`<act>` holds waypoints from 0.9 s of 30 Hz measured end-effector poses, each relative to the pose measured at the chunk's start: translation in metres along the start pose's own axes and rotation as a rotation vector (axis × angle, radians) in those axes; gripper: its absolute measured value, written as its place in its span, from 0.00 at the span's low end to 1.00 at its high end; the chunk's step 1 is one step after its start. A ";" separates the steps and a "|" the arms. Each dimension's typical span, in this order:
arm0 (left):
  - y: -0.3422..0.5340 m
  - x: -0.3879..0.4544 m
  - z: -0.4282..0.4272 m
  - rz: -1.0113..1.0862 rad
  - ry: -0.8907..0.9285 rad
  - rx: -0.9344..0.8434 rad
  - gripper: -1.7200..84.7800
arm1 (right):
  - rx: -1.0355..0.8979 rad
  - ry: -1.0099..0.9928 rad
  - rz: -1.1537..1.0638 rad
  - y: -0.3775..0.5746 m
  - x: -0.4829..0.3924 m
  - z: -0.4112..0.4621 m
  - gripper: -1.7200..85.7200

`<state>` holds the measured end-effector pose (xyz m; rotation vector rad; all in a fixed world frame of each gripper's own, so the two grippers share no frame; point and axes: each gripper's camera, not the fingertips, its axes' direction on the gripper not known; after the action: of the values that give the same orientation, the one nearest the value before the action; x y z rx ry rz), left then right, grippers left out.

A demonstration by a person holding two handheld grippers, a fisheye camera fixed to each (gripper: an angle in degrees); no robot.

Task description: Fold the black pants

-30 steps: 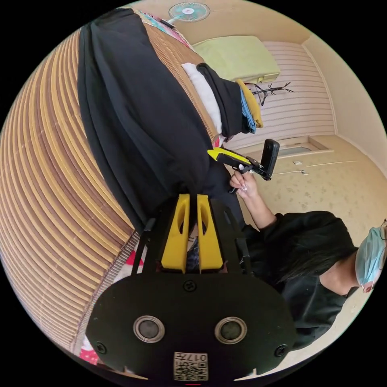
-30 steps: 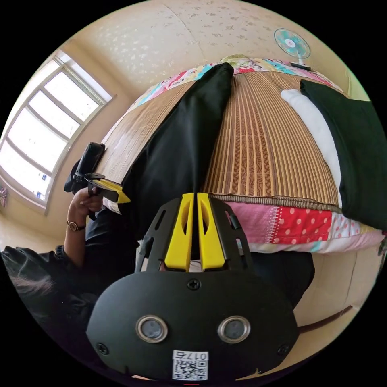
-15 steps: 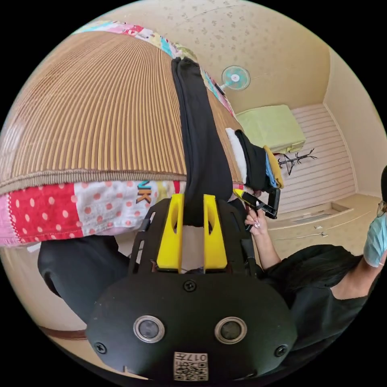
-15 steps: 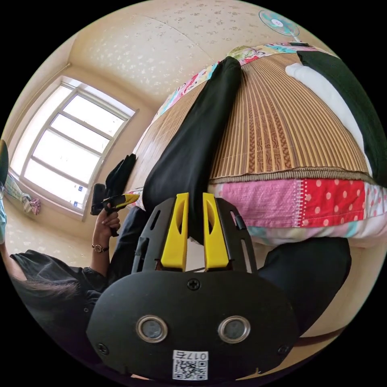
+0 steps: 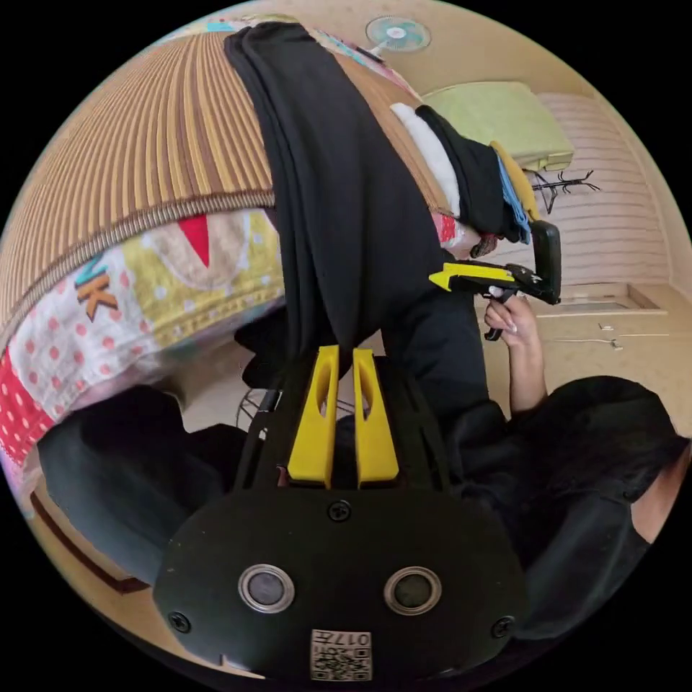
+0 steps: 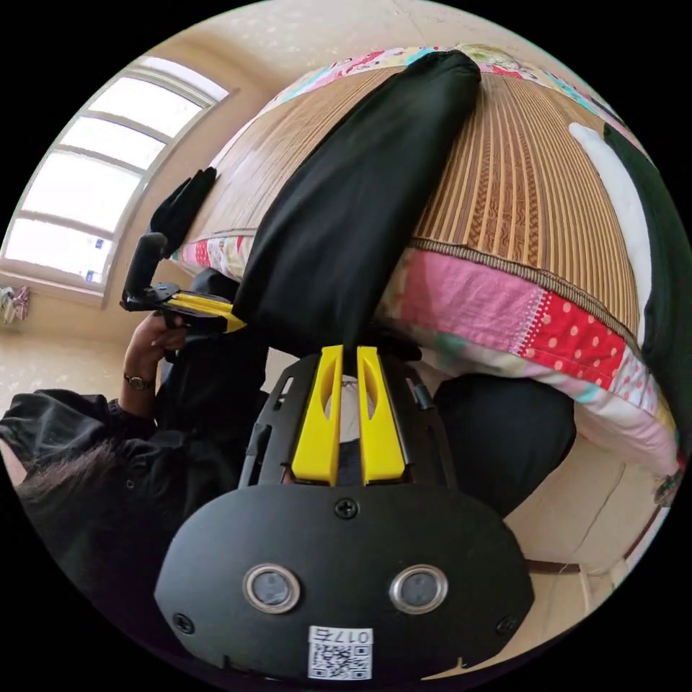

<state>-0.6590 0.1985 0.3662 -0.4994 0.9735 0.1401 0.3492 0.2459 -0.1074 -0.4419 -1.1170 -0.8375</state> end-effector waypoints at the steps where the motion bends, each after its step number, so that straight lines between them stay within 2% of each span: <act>1: 0.003 -0.001 0.003 -0.011 0.015 -0.005 0.08 | 0.005 0.021 0.005 0.003 -0.001 -0.002 0.06; 4: 0.014 -0.001 -0.010 -0.029 0.047 0.169 0.09 | 0.137 0.114 0.061 0.004 0.000 -0.027 0.07; 6: 0.017 0.003 -0.035 0.018 0.068 0.361 0.09 | 0.249 0.059 0.063 -0.016 0.000 -0.049 0.09; 8: 0.011 0.008 -0.048 0.064 0.065 0.441 0.09 | 0.276 -0.020 0.017 -0.046 -0.007 -0.056 0.10; 10: -0.004 0.015 -0.049 0.106 0.043 0.435 0.10 | 0.272 -0.048 -0.029 -0.084 -0.020 -0.054 0.11; 15: -0.019 0.027 -0.010 0.128 -0.153 0.475 0.11 | 0.317 0.016 -0.088 -0.197 -0.058 -0.032 0.12; 18: -0.004 0.020 0.005 0.139 -0.102 0.570 0.11 | 0.324 0.083 -0.005 -0.248 -0.057 -0.011 0.13; 22: -0.006 0.023 0.003 0.154 -0.127 0.531 0.11 | 0.254 0.068 0.072 -0.281 -0.046 0.026 0.12; 23: -0.007 0.025 0.002 0.165 -0.142 0.524 0.11 | 0.301 0.108 0.096 -0.276 -0.047 0.024 0.10; 27: -0.007 0.017 0.002 0.146 -0.073 0.520 0.12 | 0.523 0.039 0.089 -0.250 -0.062 -0.007 0.05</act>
<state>-0.6458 0.1913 0.3553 0.0541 0.9316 0.0321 0.1479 0.1075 -0.1896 -0.0378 -1.2187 -0.4472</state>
